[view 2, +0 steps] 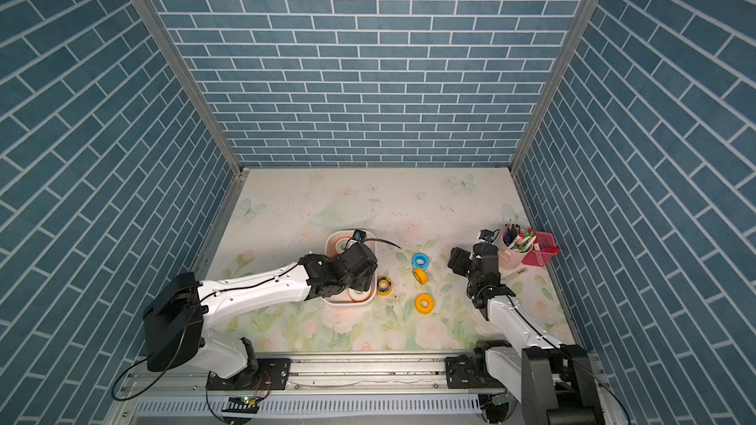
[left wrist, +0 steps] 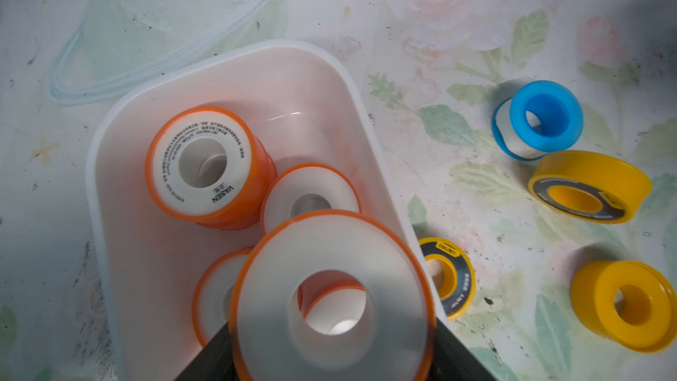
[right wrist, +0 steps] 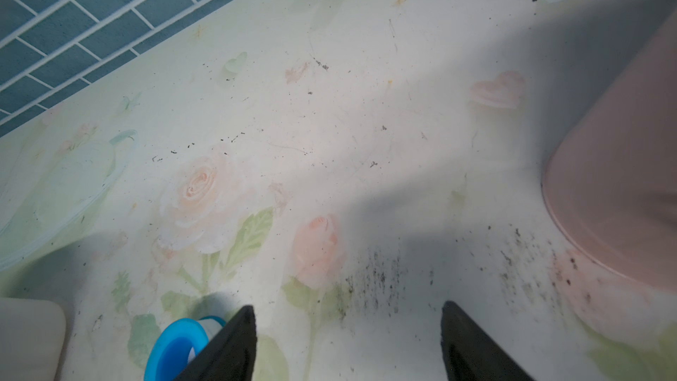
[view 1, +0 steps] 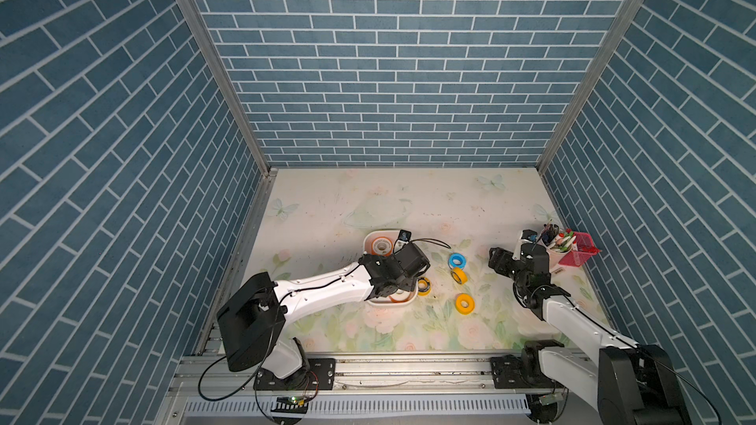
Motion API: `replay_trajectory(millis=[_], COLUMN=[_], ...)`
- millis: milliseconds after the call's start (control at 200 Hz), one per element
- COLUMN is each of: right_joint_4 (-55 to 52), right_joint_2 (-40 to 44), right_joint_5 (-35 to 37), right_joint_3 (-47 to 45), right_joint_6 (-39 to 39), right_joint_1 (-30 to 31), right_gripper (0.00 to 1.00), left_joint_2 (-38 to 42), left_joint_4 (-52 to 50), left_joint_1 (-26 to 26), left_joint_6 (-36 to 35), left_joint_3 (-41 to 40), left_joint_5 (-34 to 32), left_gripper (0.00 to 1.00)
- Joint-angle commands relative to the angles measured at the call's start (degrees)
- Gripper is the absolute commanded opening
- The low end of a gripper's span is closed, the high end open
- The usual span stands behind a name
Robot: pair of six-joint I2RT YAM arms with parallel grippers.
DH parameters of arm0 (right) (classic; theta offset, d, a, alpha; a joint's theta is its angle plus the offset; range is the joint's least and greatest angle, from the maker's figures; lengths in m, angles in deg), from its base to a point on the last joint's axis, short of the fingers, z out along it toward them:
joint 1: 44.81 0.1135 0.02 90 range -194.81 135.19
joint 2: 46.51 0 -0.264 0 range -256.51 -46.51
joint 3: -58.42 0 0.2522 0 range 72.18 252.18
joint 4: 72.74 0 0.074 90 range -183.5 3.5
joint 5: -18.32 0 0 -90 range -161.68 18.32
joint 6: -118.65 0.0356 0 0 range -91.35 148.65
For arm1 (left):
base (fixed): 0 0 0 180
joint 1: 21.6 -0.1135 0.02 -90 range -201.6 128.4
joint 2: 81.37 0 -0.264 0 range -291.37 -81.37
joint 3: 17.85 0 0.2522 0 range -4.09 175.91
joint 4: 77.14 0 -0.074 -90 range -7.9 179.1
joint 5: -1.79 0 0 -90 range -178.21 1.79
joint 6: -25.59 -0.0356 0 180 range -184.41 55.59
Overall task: Put the sealing tape into the storage box
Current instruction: Place the sealing tape in the storage box.
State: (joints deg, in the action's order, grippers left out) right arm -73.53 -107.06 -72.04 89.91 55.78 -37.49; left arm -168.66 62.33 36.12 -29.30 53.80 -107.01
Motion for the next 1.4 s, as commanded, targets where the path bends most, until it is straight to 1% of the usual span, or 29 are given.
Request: replay_trajectory(millis=[0, 230, 500, 975, 1190, 1310, 1395], right_joint_4=[1.09, 1.12, 1.19, 1.29, 1.26, 1.21, 1.2], right_joint_2=[-0.27, -0.55, -1.19, -1.6, -1.71, -1.56, -1.58], right_joint_5=[-0.46, -0.78, -0.85, -0.92, -0.87, -0.88, -0.96], right_joint_3=[0.27, 0.36, 0.46, 0.61, 0.72, 0.57, 0.72], right_joint_6=[0.62, 0.58, 0.55, 0.55, 0.55, 0.55, 0.55], right_joint_1=[-0.28, -0.29, -0.3, -0.32, -0.28, -0.28, -0.29], right_gripper=[0.79, 0.79, 0.79, 0.79, 0.79, 0.79, 0.79], left_joint_2=[-1.04, -4.15, -7.3, -9.73, -10.62, -10.39, -9.8], left_joint_4=[0.9, 2.88, 4.21, 6.46, 6.78, 6.47, 6.36], left_joint_1=[-1.85, -4.82, -5.81, -6.12, -6.12, -6.13, -6.17], left_joint_6=[-0.26, -1.88, -2.94, -3.16, -3.03, -2.95, -2.87], left_joint_3=[-0.3, 0.68, 1.81, 2.25, 2.4, 2.48, 2.26], left_joint_5=[0.12, 2.19, 3.24, 4.7, 4.83, 4.5, 4.33], left_gripper=[0.68, 0.66, 0.66, 0.69, 0.74, 0.83, 0.85])
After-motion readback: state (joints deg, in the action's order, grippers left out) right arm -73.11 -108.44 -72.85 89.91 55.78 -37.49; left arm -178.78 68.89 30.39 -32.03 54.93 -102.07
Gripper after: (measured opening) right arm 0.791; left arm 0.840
